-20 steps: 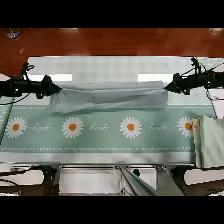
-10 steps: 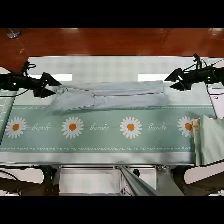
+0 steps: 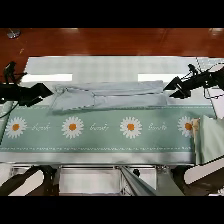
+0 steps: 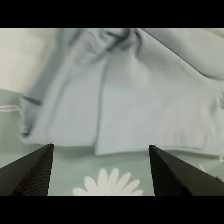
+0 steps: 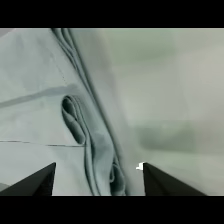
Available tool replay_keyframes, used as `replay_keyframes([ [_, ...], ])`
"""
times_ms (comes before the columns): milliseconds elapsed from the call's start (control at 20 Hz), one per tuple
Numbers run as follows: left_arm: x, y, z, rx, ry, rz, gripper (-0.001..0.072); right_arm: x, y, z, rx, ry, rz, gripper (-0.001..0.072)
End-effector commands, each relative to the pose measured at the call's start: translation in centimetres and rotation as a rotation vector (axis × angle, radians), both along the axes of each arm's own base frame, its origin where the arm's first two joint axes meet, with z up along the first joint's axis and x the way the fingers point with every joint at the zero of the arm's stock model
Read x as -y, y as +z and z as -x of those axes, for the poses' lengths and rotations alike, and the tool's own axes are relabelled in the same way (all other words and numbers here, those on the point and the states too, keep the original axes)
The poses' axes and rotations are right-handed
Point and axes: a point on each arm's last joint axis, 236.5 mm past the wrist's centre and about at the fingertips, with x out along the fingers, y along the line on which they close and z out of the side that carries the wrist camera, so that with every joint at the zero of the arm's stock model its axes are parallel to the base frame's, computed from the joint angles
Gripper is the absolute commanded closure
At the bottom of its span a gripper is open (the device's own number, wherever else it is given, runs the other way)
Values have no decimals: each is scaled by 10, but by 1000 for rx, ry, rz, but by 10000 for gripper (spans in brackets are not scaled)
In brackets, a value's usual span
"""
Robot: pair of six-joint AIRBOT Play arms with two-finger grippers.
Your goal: Fold the shirts.
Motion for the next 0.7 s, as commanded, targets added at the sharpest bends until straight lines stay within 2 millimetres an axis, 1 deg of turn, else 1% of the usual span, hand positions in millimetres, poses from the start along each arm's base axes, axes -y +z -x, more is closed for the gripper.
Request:
replay_keyframes([
  [0,56,10,27,92,-113,6,8,-31,-8,3,-30,54,-36,93],
  [100,90,5,37,78,-198,35,8,-52,-11,4,-39,91,-55,94],
  [150,103,2,39,75,-233,36,8,-60,-13,6,-43,113,-55,106],
  [200,114,-1,40,73,-259,38,8,-66,-14,6,-40,127,-52,248],
  [250,122,-4,40,68,-273,50,9,-69,-12,5,-35,132,-57,485],
  [300,130,-7,40,60,-278,71,19,-71,-6,6,-30,156,-68,687],
  [350,138,-8,40,45,-275,104,260,-70,2,8,-22,183,-72,687],
  [400,144,-8,40,39,-274,135,698,-63,11,10,-11,194,-56,688],
  [450,153,-4,40,56,-303,161,686,-53,22,13,5,200,-25,688],
  [550,175,11,37,121,-377,204,687,-35,51,22,58,216,52,688],
  [600,187,19,35,163,-413,202,687,-31,66,30,89,220,77,688],
  [650,200,25,33,199,-438,197,687,-30,82,42,127,230,94,688],
])
